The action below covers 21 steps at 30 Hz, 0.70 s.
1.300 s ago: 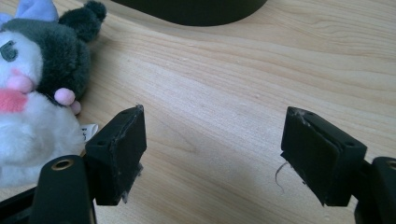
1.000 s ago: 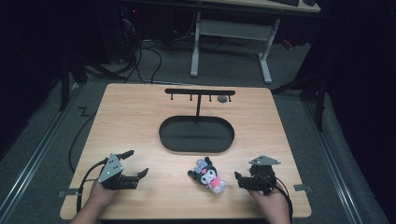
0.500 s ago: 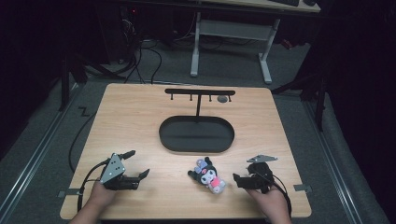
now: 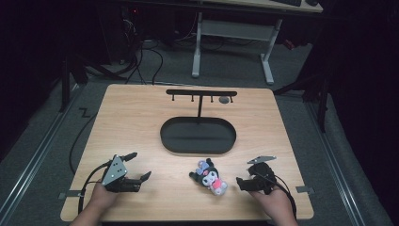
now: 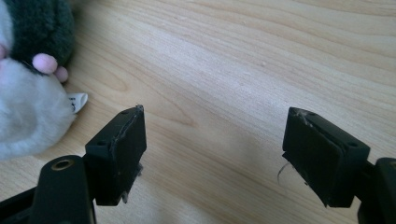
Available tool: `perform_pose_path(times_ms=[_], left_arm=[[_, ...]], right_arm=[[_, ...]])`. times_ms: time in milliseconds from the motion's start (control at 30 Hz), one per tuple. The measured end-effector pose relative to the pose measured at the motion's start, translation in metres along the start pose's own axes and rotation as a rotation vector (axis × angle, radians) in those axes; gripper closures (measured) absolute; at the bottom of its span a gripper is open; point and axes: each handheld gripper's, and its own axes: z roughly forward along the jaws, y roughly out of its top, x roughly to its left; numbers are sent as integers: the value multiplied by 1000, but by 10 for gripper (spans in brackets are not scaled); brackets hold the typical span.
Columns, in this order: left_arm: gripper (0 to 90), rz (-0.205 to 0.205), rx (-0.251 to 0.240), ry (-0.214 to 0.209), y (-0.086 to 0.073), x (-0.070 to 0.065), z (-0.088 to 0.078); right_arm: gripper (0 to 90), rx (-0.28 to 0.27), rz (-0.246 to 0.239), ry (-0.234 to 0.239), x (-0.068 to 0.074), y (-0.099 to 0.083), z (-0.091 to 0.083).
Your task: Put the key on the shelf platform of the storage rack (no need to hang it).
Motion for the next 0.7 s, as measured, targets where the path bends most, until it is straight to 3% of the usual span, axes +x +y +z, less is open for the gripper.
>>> perform_pose_path(times_ms=[400, 700], left_arm=[[153, -5, -4, 1, 0, 1, -1], [154, -6, 2, -2, 0, 1, 0]], right_arm=[[216, 75, -6, -5, -6, 11, -6], [216, 141, -46, -9, -5, 17, -3]])
